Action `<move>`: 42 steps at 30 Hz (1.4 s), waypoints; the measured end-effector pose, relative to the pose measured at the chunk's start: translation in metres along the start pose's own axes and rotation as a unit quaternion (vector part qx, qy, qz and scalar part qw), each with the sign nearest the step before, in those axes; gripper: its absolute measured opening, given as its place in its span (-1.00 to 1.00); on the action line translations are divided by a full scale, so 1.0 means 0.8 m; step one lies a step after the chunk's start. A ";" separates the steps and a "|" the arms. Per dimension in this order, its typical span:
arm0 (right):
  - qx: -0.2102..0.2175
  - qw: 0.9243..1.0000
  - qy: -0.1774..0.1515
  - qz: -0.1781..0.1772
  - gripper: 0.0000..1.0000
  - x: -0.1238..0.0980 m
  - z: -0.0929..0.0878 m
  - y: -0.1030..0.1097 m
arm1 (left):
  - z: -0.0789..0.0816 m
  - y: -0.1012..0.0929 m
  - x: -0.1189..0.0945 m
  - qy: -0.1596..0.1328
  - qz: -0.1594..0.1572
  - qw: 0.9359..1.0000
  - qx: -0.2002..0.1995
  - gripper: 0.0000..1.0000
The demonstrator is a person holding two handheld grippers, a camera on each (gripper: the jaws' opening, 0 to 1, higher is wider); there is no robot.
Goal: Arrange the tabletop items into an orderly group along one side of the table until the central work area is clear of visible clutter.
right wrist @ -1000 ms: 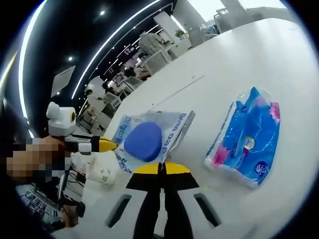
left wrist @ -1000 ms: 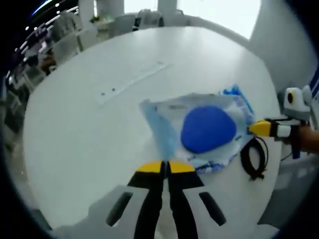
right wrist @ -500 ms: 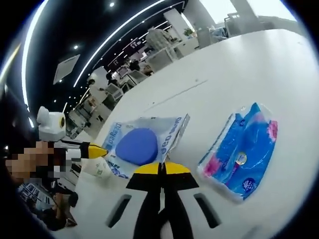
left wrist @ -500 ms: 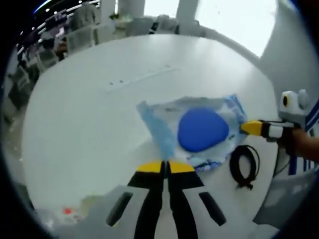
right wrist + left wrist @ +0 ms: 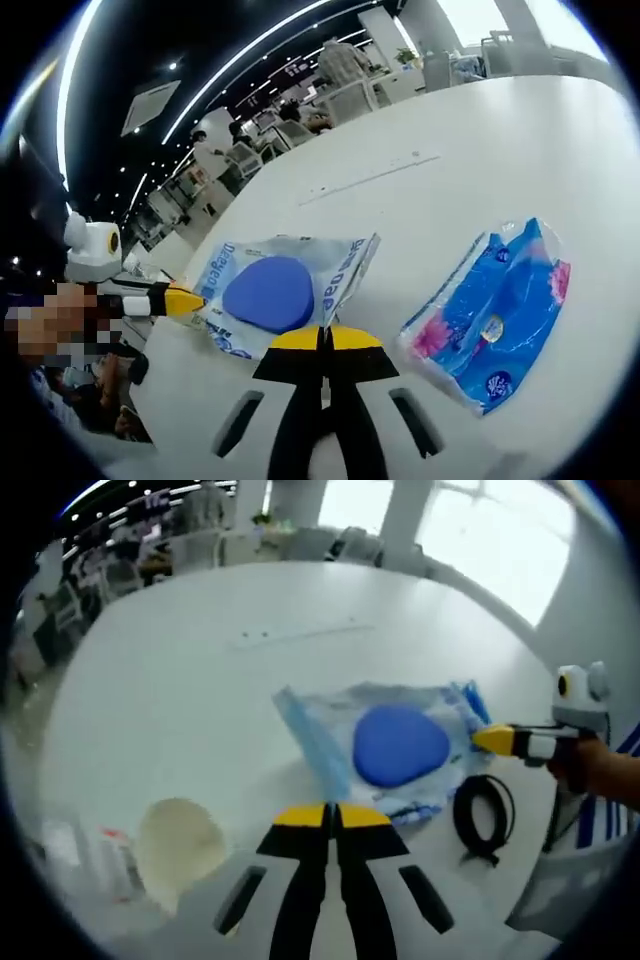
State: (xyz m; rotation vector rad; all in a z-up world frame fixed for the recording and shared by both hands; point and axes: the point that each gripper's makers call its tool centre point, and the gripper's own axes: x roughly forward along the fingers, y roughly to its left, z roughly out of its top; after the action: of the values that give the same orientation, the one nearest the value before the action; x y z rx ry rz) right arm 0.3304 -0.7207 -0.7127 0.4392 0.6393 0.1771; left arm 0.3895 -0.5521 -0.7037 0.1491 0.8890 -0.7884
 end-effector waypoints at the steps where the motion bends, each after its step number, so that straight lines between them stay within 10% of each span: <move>1: -0.001 1.000 0.001 0.001 -1.00 0.000 0.000 0.000 | -0.003 0.001 -0.001 -0.003 0.001 1.000 -0.002 -1.00; 42: -0.100 0.993 0.065 0.010 -1.00 0.040 -0.043 0.011 | -0.080 0.030 0.013 -0.055 0.022 0.994 -0.088 -0.99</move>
State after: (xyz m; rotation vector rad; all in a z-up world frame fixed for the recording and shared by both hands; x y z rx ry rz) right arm 0.3343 -0.6920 -0.7503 0.2412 0.7371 0.2873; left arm 0.3689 -0.5138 -0.7572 -0.0291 0.8427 -0.6668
